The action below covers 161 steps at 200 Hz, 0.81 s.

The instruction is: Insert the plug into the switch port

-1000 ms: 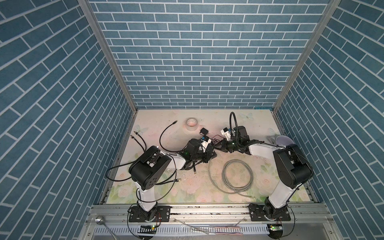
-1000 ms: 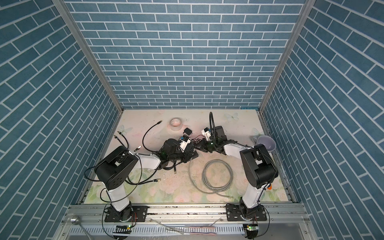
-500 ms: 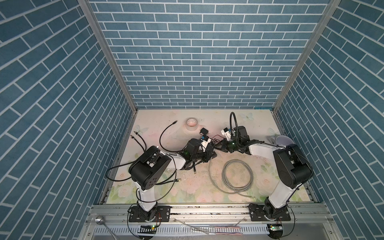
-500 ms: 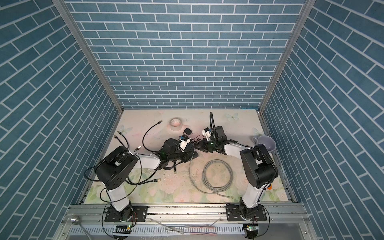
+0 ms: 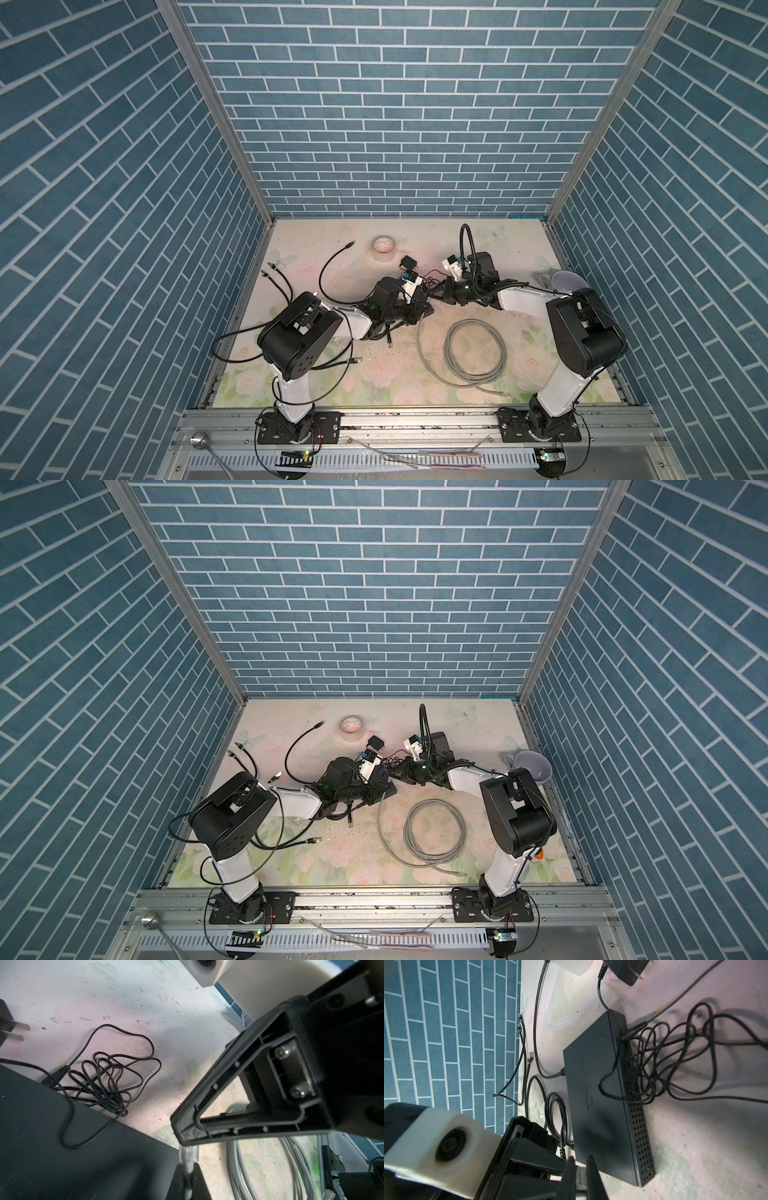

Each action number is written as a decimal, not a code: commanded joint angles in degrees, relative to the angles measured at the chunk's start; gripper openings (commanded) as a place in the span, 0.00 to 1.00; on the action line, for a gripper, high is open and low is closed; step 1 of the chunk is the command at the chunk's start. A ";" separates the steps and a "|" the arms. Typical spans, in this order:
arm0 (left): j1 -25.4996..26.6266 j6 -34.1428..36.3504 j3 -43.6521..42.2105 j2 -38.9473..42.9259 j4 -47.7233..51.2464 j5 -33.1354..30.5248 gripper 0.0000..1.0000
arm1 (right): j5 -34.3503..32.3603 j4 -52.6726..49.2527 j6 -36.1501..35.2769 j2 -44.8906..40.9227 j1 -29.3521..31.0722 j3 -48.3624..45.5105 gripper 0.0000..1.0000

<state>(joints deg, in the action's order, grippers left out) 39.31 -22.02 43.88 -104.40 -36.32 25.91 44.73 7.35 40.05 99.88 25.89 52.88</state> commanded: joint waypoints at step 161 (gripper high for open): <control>1.03 0.05 0.03 0.47 -1.25 -2.21 0.24 | -0.26 -0.02 -0.24 0.85 0.18 0.85 0.06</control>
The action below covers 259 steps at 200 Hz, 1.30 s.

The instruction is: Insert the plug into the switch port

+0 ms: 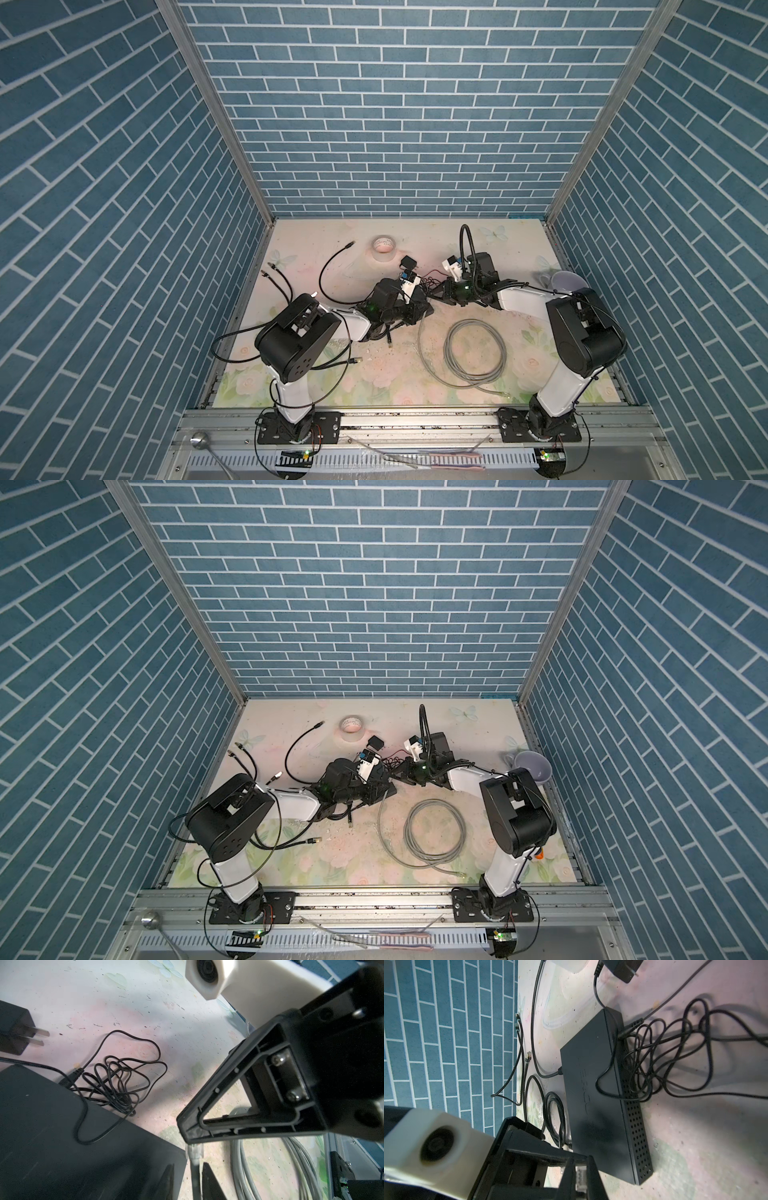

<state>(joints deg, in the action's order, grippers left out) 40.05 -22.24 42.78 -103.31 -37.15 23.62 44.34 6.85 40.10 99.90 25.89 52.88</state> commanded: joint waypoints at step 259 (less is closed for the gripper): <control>0.22 6.63 1.25 12.93 31.46 -17.97 0.00 | -5.22 -3.96 -4.16 0.43 -0.51 0.54 0.51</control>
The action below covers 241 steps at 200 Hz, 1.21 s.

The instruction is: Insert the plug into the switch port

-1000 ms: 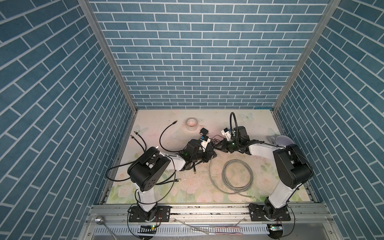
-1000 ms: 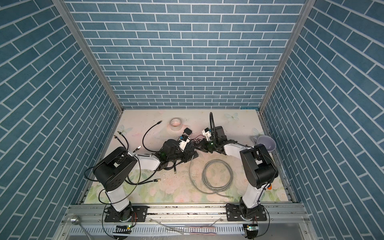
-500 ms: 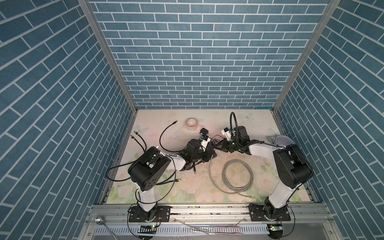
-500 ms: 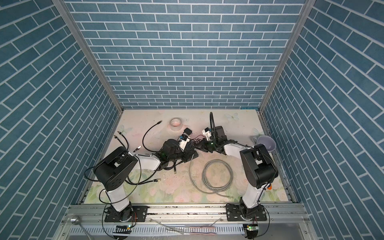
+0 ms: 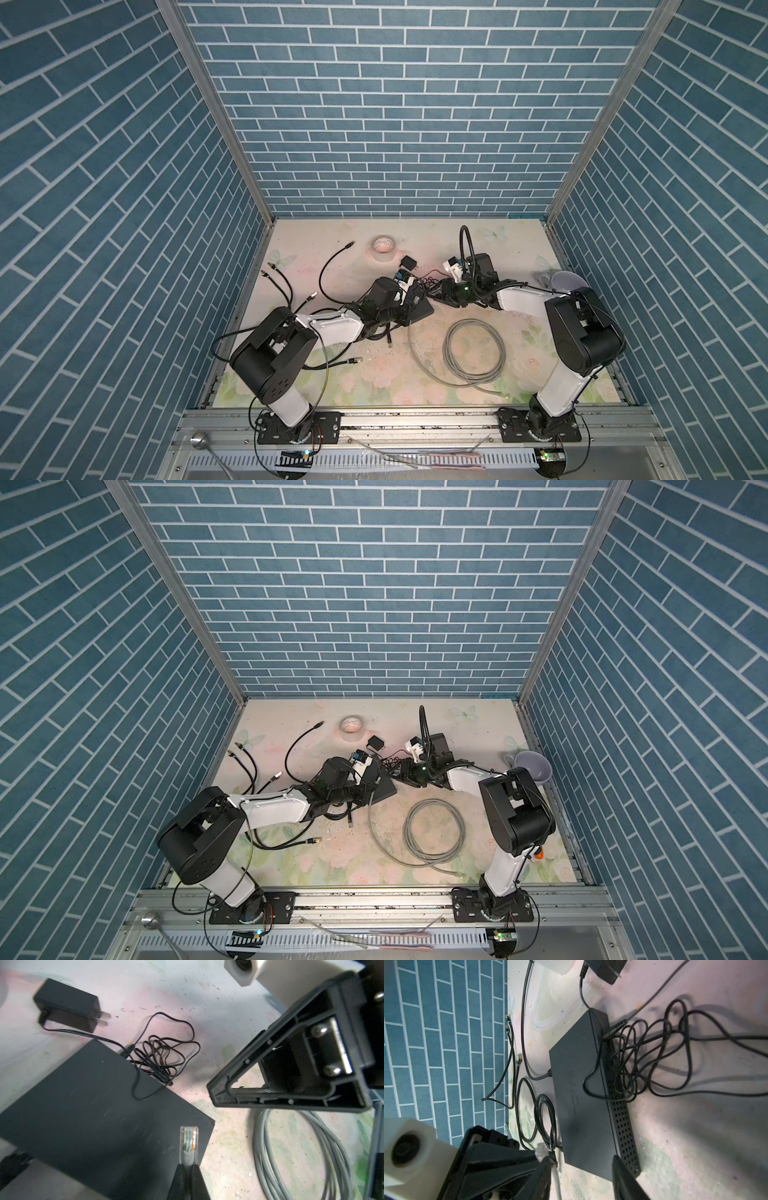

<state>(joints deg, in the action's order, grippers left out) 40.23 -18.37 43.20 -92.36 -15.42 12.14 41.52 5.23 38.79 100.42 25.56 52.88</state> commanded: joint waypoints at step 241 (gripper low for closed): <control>0.03 2.29 3.62 -1.75 20.10 -12.93 0.00 | -26.56 -41.98 -22.52 -11.44 1.77 4.71 0.76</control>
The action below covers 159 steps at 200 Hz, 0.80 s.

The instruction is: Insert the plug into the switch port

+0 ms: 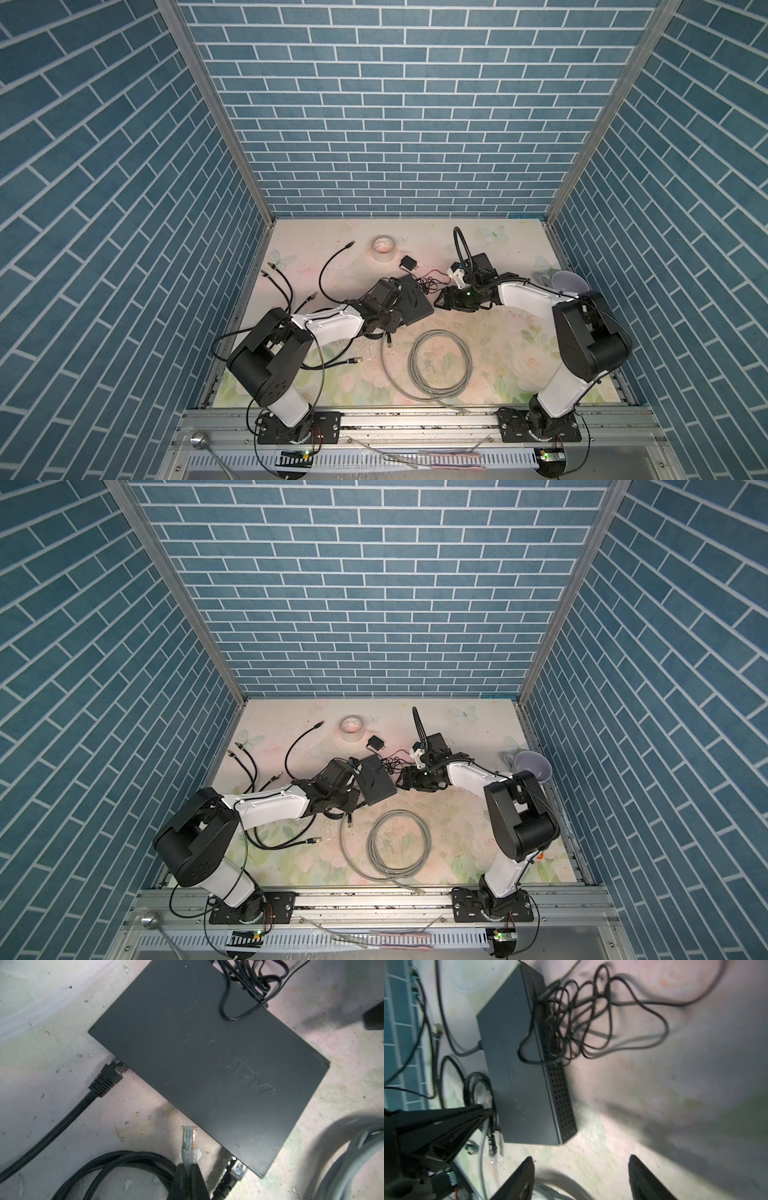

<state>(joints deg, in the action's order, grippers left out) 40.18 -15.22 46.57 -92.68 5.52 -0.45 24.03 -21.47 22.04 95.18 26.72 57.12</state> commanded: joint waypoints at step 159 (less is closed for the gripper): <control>0.07 -1.26 0.32 -0.65 -1.75 -0.60 0.00 | -28.82 -21.77 -5.71 2.87 12.05 1.37 0.96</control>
<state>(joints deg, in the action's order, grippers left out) 40.21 -16.73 46.57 -93.54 2.74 -0.43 1.87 -42.17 17.45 95.70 38.59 57.08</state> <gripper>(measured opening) 0.081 0.966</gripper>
